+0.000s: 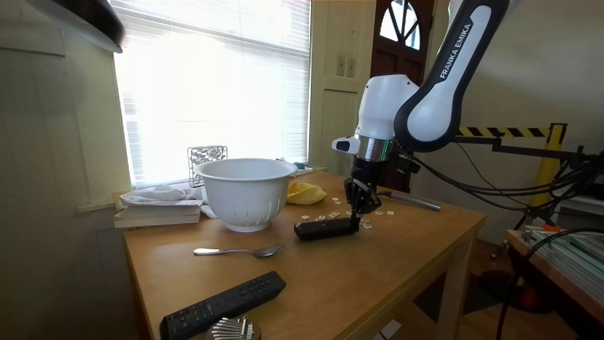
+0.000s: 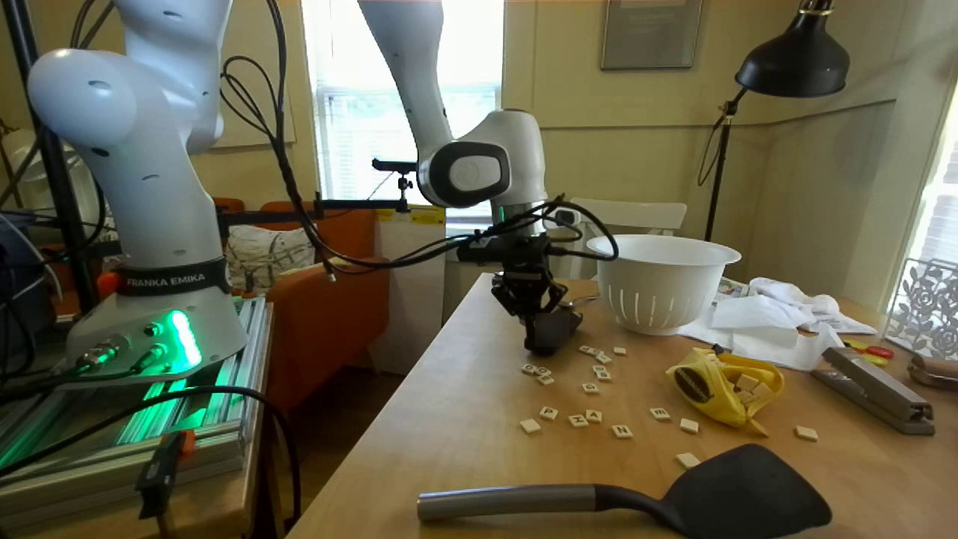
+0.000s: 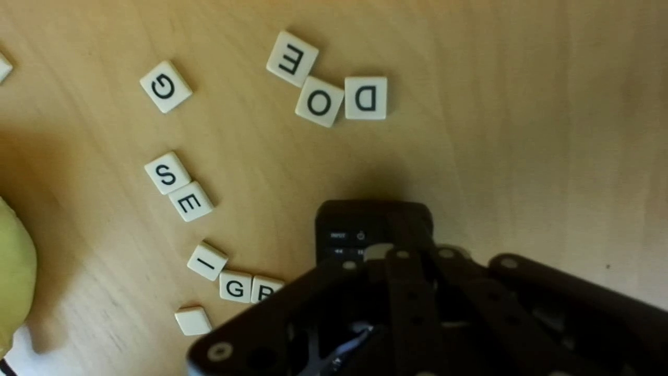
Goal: Move the furthest remote to the right, then press a button on the right remote
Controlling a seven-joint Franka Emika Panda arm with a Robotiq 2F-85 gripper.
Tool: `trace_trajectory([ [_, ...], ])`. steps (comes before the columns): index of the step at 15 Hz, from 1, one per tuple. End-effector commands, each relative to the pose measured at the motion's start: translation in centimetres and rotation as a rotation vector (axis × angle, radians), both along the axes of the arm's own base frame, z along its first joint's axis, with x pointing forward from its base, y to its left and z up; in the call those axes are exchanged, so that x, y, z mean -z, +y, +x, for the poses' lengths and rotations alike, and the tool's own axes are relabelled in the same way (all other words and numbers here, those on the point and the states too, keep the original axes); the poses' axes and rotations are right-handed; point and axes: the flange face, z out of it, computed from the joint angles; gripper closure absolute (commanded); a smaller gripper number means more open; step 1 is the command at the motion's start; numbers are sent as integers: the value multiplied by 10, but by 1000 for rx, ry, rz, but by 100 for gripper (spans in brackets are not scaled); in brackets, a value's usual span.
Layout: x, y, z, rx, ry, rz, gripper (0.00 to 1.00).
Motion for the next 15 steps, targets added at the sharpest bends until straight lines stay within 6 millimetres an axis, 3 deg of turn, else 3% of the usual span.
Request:
trace_trajectory([
  [1, 16, -1, -5, -6, 22, -18, 100],
  [5, 24, -5, -10, -9, 41, -27, 100],
  [15, -24, 12, 9, -36, -41, -17, 100],
])
